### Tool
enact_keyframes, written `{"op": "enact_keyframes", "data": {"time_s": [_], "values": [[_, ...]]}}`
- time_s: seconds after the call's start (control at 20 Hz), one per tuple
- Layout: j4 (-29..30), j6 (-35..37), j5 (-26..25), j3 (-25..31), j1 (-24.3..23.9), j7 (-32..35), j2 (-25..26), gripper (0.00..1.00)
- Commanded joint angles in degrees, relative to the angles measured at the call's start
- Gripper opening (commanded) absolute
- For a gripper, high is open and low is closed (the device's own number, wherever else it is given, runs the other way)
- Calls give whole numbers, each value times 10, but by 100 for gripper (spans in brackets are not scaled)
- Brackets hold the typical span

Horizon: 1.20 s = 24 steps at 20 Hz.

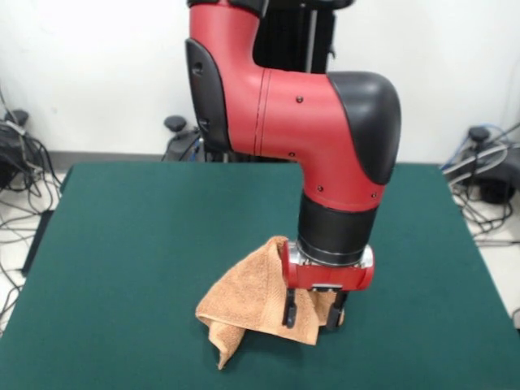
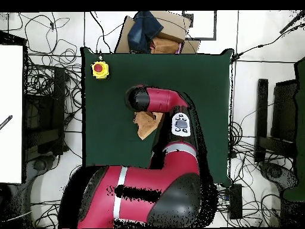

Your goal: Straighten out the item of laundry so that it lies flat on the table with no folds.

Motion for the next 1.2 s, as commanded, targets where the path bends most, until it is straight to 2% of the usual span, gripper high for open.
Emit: {"op": "enact_keyframes", "data": {"time_s": [0.05,0.55,0.9,1.2], "values": [[4,-18,-17,-12,13,84,11,100],[14,-24,-16,-18,18,86,8,100],[0,-31,-20,-24,17,80,22,100],[21,-56,-21,-25,19,89,27,100]]}}
